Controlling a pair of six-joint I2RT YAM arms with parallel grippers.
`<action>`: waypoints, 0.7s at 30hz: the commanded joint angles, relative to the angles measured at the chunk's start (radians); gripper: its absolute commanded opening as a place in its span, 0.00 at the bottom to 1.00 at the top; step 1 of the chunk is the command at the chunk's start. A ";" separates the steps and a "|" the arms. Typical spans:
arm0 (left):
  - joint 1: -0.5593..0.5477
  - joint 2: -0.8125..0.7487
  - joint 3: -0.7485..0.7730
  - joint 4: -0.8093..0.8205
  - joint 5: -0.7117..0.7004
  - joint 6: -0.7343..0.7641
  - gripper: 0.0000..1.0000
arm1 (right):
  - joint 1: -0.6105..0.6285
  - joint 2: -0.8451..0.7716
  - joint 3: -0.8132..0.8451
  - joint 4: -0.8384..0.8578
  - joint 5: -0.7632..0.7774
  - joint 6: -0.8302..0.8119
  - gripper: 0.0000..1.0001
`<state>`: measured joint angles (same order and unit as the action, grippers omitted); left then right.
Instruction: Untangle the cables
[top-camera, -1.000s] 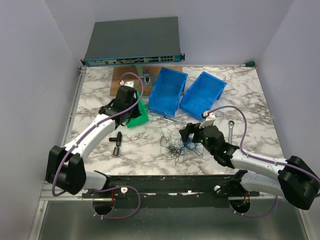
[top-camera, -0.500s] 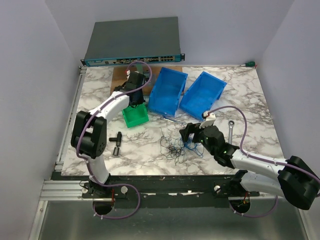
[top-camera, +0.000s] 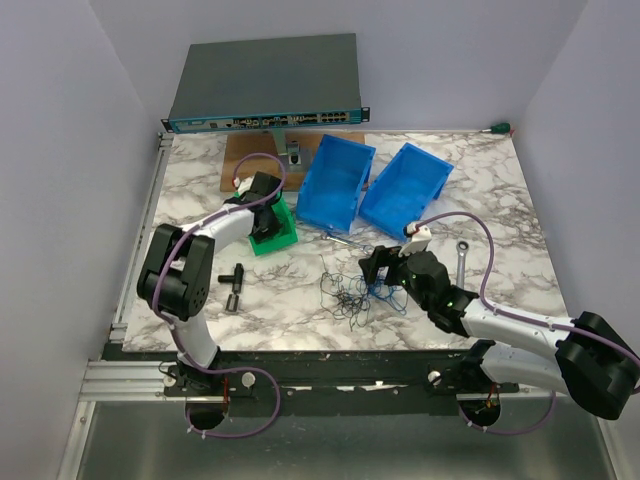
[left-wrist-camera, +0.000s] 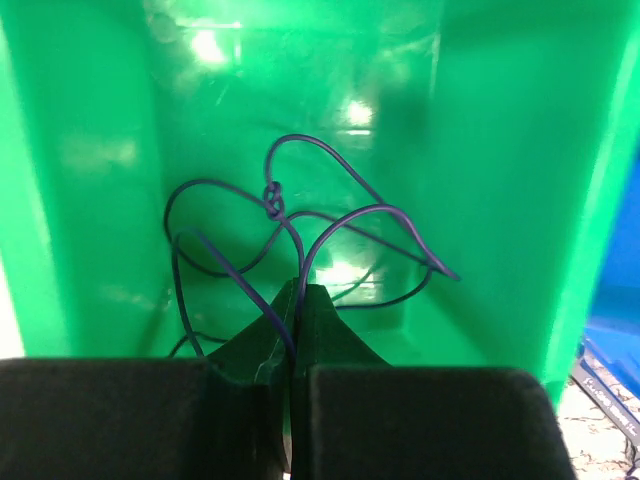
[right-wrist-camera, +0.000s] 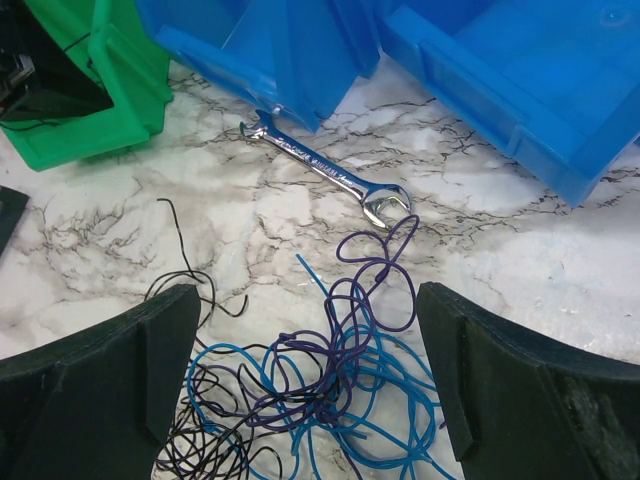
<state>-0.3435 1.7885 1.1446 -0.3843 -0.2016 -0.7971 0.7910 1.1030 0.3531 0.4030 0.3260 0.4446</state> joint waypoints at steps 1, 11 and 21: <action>0.023 -0.066 -0.047 0.088 -0.012 -0.071 0.00 | 0.004 -0.005 -0.009 0.021 0.027 0.001 0.98; 0.029 -0.081 0.005 0.047 0.001 0.037 0.24 | 0.004 -0.020 -0.015 0.022 0.019 0.000 0.98; 0.029 -0.158 0.045 -0.031 -0.056 0.129 0.50 | 0.004 -0.009 -0.011 0.026 0.007 -0.001 0.98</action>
<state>-0.3199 1.6894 1.1458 -0.3634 -0.2092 -0.7315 0.7910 1.0973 0.3500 0.4034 0.3260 0.4442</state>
